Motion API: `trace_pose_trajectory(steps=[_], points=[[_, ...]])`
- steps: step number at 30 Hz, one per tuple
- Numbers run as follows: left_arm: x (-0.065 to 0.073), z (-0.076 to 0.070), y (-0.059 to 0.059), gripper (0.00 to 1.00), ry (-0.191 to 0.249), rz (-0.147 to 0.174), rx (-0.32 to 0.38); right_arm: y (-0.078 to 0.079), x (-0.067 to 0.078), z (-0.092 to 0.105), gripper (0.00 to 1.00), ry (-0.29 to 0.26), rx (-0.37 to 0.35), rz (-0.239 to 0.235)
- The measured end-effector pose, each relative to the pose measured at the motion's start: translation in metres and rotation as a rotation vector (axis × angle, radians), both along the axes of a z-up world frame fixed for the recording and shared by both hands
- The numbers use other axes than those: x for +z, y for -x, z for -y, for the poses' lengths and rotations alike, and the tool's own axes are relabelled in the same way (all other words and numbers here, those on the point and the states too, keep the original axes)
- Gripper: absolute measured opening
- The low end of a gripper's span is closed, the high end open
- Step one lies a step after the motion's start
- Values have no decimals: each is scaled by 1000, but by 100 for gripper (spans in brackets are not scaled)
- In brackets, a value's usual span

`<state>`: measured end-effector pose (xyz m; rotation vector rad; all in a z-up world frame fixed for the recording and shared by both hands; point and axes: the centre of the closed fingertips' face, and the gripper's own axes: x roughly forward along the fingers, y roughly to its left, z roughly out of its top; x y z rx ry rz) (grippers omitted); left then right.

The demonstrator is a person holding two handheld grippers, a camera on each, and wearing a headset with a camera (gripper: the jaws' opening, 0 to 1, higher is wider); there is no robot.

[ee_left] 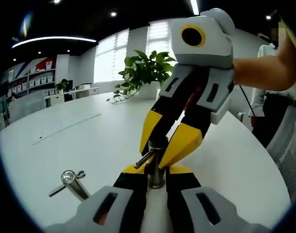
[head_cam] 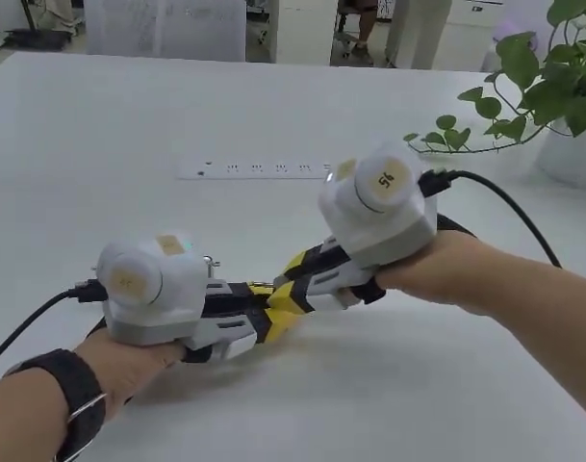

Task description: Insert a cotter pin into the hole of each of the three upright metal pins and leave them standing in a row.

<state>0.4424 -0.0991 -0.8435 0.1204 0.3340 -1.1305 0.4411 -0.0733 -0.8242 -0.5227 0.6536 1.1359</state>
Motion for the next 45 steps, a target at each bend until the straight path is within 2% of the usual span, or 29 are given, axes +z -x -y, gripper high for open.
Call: trace_pose_trajectory(steps=[8,10,14,17,22,26,29,32,40,44,45], points=[[4,-9,9,17,4,-6,25,2,1,0,13,-7,-7,-1],[4,-14,16,21,-4,-28,31,2,1,-1,13,-7,-8,-3],[14,-30,36,25,-2,-27,33,1,2,-1,13,-4,-14,2],[25,-51,54,26,8,-34,46,0,2,-1,12,-3,-20,-2],[45,-79,80,26,28,-24,75,-7,8,-2,12,-3,-17,1],[48,-95,98,26,38,-36,105,-16,15,-7,12,-4,-11,15],[47,-100,110,26,30,-41,112,-19,13,-9,12,10,3,11],[47,-101,114,26,40,-52,121,-22,10,-10,12,27,11,10],[48,-99,114,26,52,-61,136,-26,8,-8,12,30,12,-4],[47,-99,113,26,49,-62,137,-24,3,-4,13,47,19,-10],[47,-100,113,25,48,-62,138,-25,5,-6,13,27,18,-7]])
